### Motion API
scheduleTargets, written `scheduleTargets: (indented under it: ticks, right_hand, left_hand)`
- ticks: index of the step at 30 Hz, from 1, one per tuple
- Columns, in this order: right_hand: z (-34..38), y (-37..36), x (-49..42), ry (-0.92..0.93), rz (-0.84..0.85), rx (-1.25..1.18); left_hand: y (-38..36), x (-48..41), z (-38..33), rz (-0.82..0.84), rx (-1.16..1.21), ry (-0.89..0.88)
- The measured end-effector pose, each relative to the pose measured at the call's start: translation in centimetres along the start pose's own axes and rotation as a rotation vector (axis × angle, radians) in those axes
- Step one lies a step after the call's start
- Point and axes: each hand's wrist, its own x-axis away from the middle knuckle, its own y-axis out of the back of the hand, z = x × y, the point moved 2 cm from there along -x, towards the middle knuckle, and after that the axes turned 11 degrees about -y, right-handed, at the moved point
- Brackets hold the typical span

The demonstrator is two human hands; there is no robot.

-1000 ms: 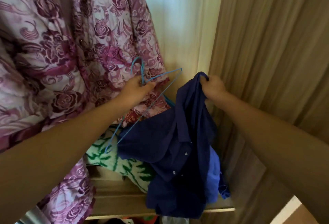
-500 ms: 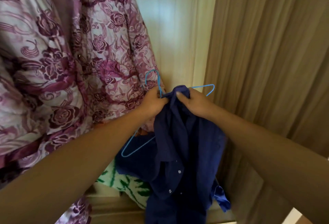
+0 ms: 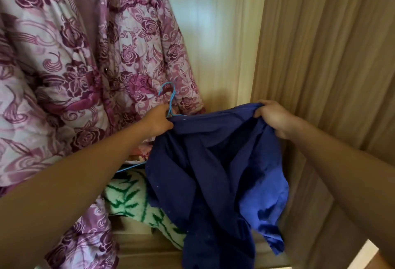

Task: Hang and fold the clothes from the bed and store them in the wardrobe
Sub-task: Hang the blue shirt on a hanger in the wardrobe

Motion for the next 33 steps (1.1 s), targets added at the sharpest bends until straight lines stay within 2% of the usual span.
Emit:
scheduleTargets:
  ticks: [4,7,10,13,15,18,24,28,33]
  right_hand:
    - [0.8,0.4,1.0,-0.13,0.066,0.121]
    - [0.6,0.1,1.3,-0.208,0.156,0.079]
    - [0.3,-0.4,0.6,-0.173,0.014,0.106]
    - [0.0,-0.7,-0.3,-0.149,-0.092,0.214]
    - [-0.1,-0.6,-0.8,-0.136,-0.13,0.256]
    - [0.0,-0.3,-1.5,-0.113,-0.188,0.312]
    - [0.8,0.7,-1.6,-0.148,-0.177,0.267]
    - [2.0,-0.9,-0.8,-0.103,-0.122,0.273]
    - [4.2,-3.3,1.7,-0.016,-0.051,0.336]
  left_hand:
    - [0.3,0.1,0.5,-0.06,0.145,0.089]
    - [0.6,0.2,0.2,-0.06,0.359,0.153]
    - [1.5,0.3,-1.0,-0.153,0.383,0.138]
    - [2.0,0.0,-2.3,-0.288,0.352,-0.016]
    - [2.2,0.1,-3.2,-0.316,0.343,-0.076]
    - [2.6,0.8,-3.8,-0.183,0.462,-0.041]
    - [2.3,2.6,-4.6,0.12,0.397,0.059]
    - [0.1,3.0,-5.8,0.123,0.372,0.059]
    - [-2.2,2.1,-6.9,0.021,0.383,0.062]
